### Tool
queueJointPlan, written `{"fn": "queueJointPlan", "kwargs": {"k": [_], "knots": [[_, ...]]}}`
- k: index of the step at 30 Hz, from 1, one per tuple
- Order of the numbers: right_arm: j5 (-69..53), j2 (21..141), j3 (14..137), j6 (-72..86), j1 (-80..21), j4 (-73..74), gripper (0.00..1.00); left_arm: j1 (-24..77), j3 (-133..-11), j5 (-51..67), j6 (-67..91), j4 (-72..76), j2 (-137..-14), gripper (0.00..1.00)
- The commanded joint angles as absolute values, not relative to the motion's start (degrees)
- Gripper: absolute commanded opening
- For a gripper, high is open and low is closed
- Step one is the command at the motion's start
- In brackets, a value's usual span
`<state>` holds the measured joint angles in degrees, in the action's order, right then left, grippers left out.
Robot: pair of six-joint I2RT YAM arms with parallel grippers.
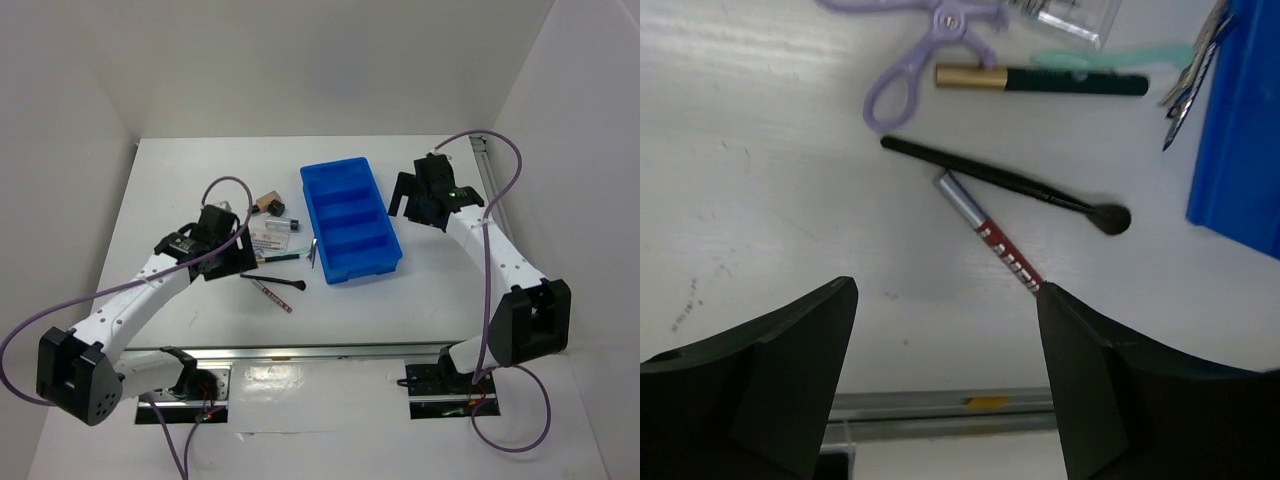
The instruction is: Organize the makeup
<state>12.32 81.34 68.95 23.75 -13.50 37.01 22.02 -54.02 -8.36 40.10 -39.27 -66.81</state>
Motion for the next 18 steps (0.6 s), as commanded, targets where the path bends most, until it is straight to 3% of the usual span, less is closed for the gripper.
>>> {"fn": "queueJointPlan", "kwargs": {"k": [1,3,4,8,12,18], "knots": [[7.38,81.73,69.87,22.85,-13.62,35.5,1.0,23.73,-50.19,-7.29,48.5,-39.64,-65.65,0.85],[7.38,82.35,71.19,23.38,-13.62,36.04,1.0,26.0,-48.09,-7.29,52.37,-37.98,-65.65,0.8],[6.51,82.35,71.19,23.38,-13.62,36.04,1.0,26.97,-47.55,-7.9,53.69,-37.27,-65.65,0.73],[4.4,81.22,70.58,23.9,-13.62,34.81,1.0,32.25,-48.77,-11.86,60.37,-36.65,-72.66,0.67],[4.39,80.68,70.05,23.91,-13.62,34.8,1.0,36.91,-52.99,-18.08,68.7,-40.42,-81.09,0.64],[5.01,82.53,70.05,24.52,-13.62,35.33,1.0,38.58,-58.53,-18.11,71.81,-43.34,-89.82,0.66]]}}
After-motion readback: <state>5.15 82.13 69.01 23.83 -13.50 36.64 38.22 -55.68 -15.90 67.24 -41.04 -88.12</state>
